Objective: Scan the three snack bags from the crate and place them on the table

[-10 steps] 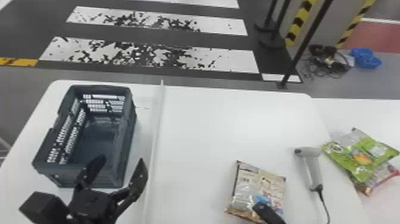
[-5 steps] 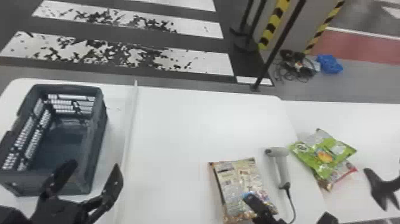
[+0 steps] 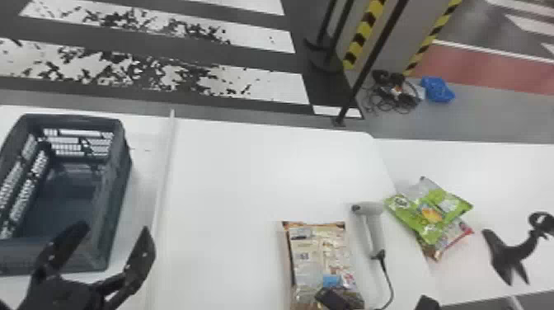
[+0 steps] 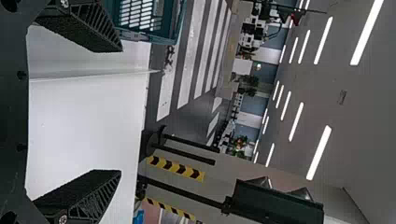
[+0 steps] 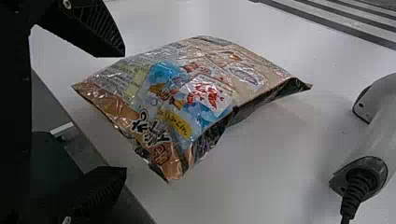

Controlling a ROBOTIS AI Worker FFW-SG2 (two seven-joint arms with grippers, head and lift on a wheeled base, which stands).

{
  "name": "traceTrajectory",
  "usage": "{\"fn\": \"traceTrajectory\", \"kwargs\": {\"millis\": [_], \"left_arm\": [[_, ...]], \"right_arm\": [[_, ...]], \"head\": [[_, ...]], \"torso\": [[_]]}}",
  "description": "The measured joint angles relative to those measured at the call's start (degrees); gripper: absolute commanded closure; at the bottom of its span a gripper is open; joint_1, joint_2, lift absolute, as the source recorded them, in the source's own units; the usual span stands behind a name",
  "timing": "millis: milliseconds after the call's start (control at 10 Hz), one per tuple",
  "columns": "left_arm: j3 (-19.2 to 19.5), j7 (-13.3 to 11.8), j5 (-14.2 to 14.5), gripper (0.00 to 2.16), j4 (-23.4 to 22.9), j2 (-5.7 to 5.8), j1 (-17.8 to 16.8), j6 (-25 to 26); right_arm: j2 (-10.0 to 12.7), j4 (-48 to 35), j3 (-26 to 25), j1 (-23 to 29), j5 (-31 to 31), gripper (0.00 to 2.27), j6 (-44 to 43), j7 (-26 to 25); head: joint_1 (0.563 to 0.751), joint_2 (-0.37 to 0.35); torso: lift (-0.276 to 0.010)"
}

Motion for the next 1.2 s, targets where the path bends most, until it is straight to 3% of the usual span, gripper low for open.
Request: {"fn": "traceTrajectory", "kwargs": {"millis": [400, 500, 600, 800, 900, 1200], "left_arm": [[-0.1, 0.31, 0.0, 0.06, 0.33, -0.14, 0.04, -1.03], [-0.1, 0.42, 0.0, 0.06, 0.21, -0.11, 0.04, -1.38], [-0.1, 0.43, 0.0, 0.06, 0.09, 0.02, 0.18, -2.12], [-0.1, 0.37, -0.04, 0.06, -0.03, 0.18, 0.47, -3.07], [-0.1, 0.35, -0.08, 0.06, -0.02, 0.2, 0.39, -3.17], [-0.1, 0.54, -0.34, 0.06, 0.04, 0.25, 0.3, -3.79]], "right_arm": [[0.0, -11.47, -2.2, 4.81, -2.49, 0.07, 7.91, 0.8], [-0.09, -13.73, -2.53, 4.36, -1.55, 0.2, 9.19, 2.49], [-0.73, -14.21, -2.6, 2.14, 2.02, 0.71, 10.62, 8.73], [-2.49, -14.11, -0.89, -1.87, 12.89, 2.02, 8.41, 18.31], [-2.81, -14.17, 0.41, -2.27, 17.08, 2.23, 2.93, 19.88], [-2.73, -11.26, 7.17, -0.26, 32.5, 2.23, -29.96, 17.02]], "head": [[0.695, -0.234], [0.695, -0.229], [0.695, -0.208], [0.695, -0.192], [0.695, -0.205], [0.695, -0.26]], "torso": [[-0.037], [-0.037], [-0.037], [-0.037], [-0.037], [-0.037]]}}
